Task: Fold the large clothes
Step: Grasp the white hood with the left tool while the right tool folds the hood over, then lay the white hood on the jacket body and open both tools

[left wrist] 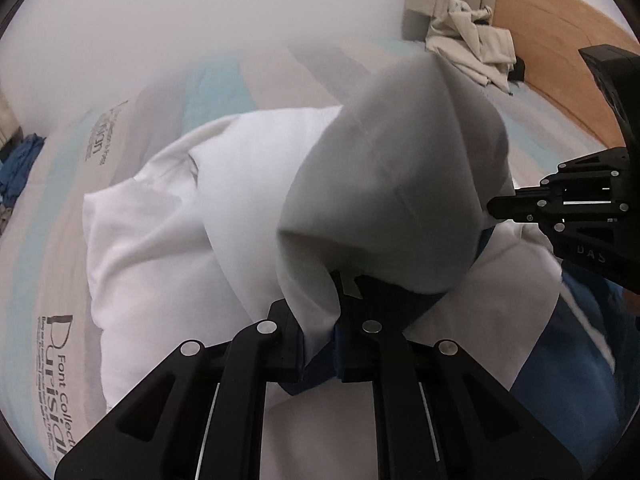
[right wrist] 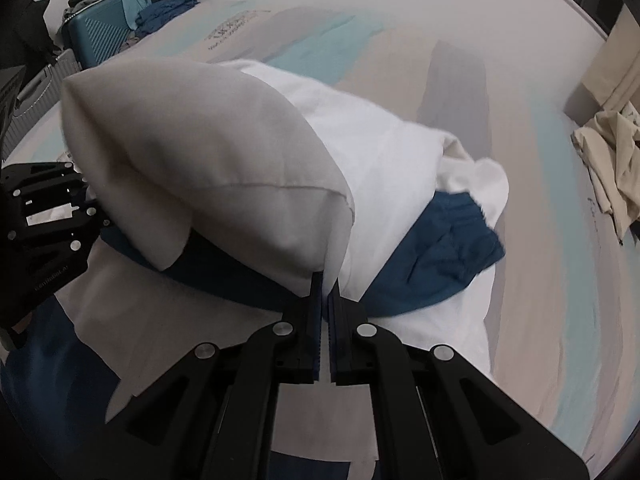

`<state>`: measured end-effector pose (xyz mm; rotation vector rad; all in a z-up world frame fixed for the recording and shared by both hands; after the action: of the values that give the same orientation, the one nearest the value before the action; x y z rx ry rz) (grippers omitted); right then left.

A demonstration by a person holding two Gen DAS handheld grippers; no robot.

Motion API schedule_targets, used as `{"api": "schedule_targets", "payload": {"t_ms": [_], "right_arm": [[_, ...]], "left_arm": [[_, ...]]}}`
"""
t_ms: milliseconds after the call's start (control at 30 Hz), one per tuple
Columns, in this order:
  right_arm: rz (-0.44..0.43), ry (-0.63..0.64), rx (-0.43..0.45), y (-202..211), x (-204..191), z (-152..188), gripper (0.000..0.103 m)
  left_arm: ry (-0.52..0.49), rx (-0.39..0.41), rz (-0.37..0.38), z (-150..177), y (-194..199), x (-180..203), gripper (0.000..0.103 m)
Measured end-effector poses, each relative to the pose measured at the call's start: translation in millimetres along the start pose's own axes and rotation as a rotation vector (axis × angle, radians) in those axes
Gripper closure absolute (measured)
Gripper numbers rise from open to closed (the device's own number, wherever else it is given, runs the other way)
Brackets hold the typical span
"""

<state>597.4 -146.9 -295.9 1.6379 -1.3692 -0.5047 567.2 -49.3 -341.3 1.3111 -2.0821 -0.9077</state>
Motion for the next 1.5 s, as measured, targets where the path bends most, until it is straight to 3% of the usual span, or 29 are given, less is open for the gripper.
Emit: {"api": "schedule_targets", "payload": {"t_ms": [333, 667, 833, 900, 967, 1033, 1067, 1167, 1333, 1400, 1500], "right_arm": [[-0.004, 0.010, -0.036, -23.3, -6.4, 22.7, 0.101], [0.012, 0.003, -0.036, -31.1, -10.6, 28.9, 0.101], [0.034, -0.010, -0.003, -21.5, -8.9, 28.5, 0.098], [0.066, -0.007, 0.018, -14.4, -7.4, 27.8, 0.094], [0.076, -0.002, 0.027, -7.1, -9.0, 27.5, 0.092], [0.082, -0.003, 0.043, -0.2, -7.8, 27.8, 0.085], [0.081, -0.008, 0.046, 2.9, -7.0, 28.2, 0.076], [0.080, -0.045, 0.065, 12.8, -0.6, 28.9, 0.057], [0.070, -0.078, 0.078, 29.2, 4.3, 33.3, 0.045], [0.052, -0.086, 0.089, 37.4, 3.1, 33.6, 0.037], [0.044, -0.090, 0.111, 53.1, 3.1, 35.5, 0.025]], "left_arm": [[-0.008, -0.057, 0.023, 31.7, -20.6, -0.8, 0.093], [0.053, -0.064, 0.031, 37.7, -22.5, -5.3, 0.091], [0.027, -0.054, 0.010, 33.5, -15.4, -0.2, 0.090], [0.041, -0.050, 0.012, 32.9, -10.1, -0.1, 0.073], [0.041, -0.043, 0.004, 32.5, -4.7, 0.2, 0.066], [0.032, -0.043, 0.000, 34.4, 2.0, 1.0, 0.065], [0.030, -0.039, -0.003, 35.1, 7.1, 1.4, 0.061], [0.048, -0.029, -0.017, 35.7, 18.8, -0.3, 0.041], [0.071, -0.003, -0.040, 34.6, 46.3, -3.4, 0.021], [0.092, 0.007, -0.037, 33.7, 56.9, -3.6, 0.006], [0.136, 0.013, -0.033, 34.1, 72.3, -4.8, 0.006]]}}
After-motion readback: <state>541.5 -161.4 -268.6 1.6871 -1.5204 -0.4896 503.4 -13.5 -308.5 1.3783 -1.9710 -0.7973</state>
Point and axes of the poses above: each gripper's, at about its wrist camera, not at the fingertips, and y roughly against the way its jaws point, x to its right, z to its underside, the point moved 7 cm from there along -y, roughly the way its jaws point, and after that the axes turned 8 degrees about z, right-handed, at the moved point
